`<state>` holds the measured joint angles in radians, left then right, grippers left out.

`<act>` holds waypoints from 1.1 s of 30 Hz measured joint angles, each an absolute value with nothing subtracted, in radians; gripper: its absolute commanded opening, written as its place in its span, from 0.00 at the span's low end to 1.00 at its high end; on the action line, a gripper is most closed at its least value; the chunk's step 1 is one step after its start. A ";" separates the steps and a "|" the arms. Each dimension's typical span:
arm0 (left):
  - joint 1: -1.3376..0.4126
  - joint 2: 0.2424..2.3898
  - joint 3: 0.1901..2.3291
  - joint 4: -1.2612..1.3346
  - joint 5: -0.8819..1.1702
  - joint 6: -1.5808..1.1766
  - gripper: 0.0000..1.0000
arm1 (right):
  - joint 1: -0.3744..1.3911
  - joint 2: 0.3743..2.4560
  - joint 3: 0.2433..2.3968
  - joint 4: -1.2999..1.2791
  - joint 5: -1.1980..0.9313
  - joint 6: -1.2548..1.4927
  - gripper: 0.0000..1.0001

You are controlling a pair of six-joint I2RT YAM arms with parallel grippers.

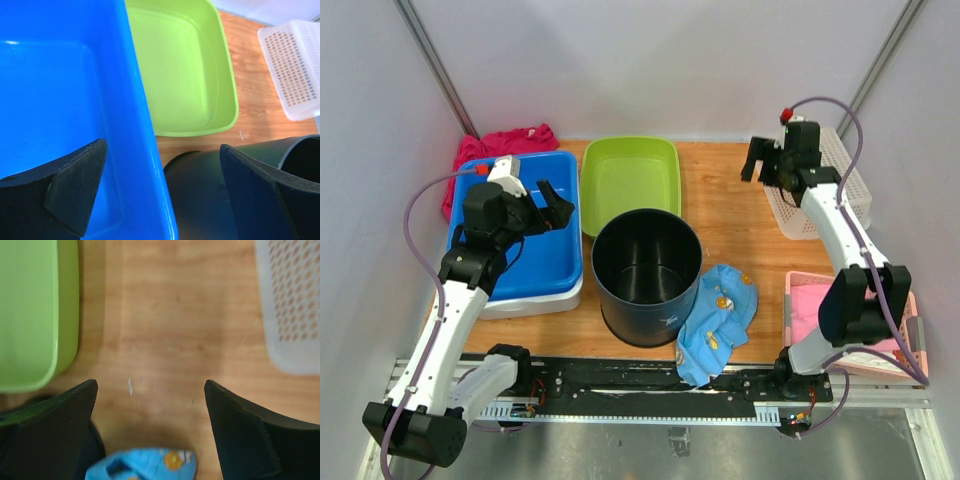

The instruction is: Turn the large container upside down

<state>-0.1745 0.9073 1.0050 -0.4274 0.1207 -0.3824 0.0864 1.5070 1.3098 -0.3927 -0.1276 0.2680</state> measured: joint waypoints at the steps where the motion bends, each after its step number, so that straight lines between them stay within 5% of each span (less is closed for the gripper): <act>1: -0.175 0.911 1.021 -0.430 0.124 -0.382 0.99 | 0.090 1.463 1.252 -0.418 -0.159 0.273 0.90; 8: -0.186 0.958 1.105 -0.452 0.160 -0.382 0.99 | 0.133 1.179 1.206 -0.548 -0.348 0.275 0.90; 18: -0.187 0.973 1.129 -0.457 0.173 -0.368 0.99 | 0.552 1.115 1.308 -0.680 -0.268 0.265 0.89; 21: -0.187 0.963 1.119 -0.451 0.177 -0.368 0.99 | 0.638 1.180 1.322 -0.725 -0.148 0.262 0.63; 25: -0.187 0.949 1.113 -0.452 0.178 -0.368 0.99 | 0.658 1.244 1.324 -0.768 -0.049 0.280 0.04; 33: -0.187 0.906 1.063 -0.434 0.214 -0.388 0.99 | 0.666 1.219 1.331 -0.840 0.278 0.284 0.01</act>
<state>-0.1867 0.9062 1.0630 -0.4335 0.2138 -0.3878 0.6659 1.2190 1.3312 -0.8398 0.2779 0.2844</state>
